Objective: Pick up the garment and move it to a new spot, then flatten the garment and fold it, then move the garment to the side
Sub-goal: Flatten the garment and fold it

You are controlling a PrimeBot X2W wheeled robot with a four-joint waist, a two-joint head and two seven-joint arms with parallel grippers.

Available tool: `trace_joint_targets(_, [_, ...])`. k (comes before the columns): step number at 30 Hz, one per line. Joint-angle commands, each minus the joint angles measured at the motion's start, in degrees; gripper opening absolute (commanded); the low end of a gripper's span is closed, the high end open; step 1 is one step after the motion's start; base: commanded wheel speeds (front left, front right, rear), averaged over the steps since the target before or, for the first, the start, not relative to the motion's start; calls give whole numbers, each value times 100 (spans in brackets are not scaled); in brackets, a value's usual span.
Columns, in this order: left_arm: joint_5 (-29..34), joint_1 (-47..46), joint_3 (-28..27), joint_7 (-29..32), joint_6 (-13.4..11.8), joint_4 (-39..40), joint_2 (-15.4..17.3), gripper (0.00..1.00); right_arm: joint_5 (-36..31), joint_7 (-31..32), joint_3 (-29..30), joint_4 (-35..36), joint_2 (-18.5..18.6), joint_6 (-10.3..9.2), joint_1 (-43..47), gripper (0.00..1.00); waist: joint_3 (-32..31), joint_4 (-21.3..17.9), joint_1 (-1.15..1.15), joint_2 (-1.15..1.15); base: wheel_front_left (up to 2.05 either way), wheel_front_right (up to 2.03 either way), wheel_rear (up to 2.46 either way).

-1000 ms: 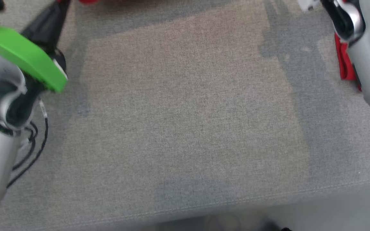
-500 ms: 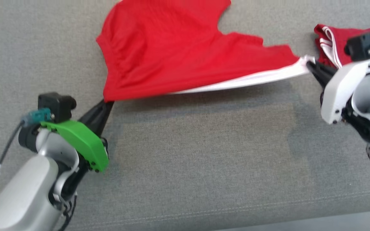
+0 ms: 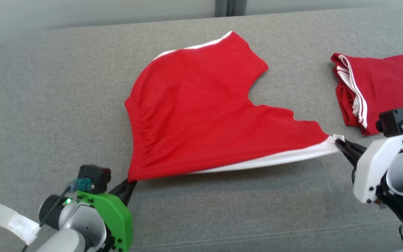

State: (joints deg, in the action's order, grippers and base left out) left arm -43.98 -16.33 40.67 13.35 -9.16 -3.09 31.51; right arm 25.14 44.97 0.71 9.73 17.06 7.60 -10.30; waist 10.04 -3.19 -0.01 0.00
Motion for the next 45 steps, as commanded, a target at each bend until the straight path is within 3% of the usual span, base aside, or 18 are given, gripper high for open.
trace_joint_targets(1, [93, 158, 47, 137, -110, 97, 193, 0, 6, 108, 171, 179, -13, -21, 216, 0, -89, 57, 1, 0, 0, 0, 0])
trace_joint_targets(10, [176, 392, 263, 811, -366, 807, 595, 0, 74, 629, 582, 993, -170, -18, 827, 0, -65, 162, 1, 0, 0, 0, 0])
trace_joint_targets(17, [234, 316, 258, 1177, -540, 1140, 860, 0, 172, 828, 473, 1197, -268, -18, 886, 0, 134, 312, 1, 0, 0, 0, 0])
trace_joint_targets(25, [92, -461, 316, 1544, -349, 1152, 358, 0, 3, 571, 538, 1026, -201, -16, -78, 0, 436, 533, 1, 0, 0, 0, 0])
trace_joint_targets(34, [189, -1969, 370, 2414, -283, 690, -231, 0, -286, 113, 8, 20, 199, -15, -2021, 0, 1041, 860, 1, 0, 0, 0, 0])
trace_joint_targets(38, [191, -2603, 319, 2508, -255, 254, -639, 0, -512, -463, -392, -738, 397, -15, -2799, 0, 1319, 1043, 1, 0, 0, 0, 0])
trace_joint_targets(45, [225, -3224, 216, 2411, -202, -359, -992, 0, -877, -1513, -598, -1800, 366, -14, -3491, 0, 1592, 1176, 1, 0, 0, 0, 0])
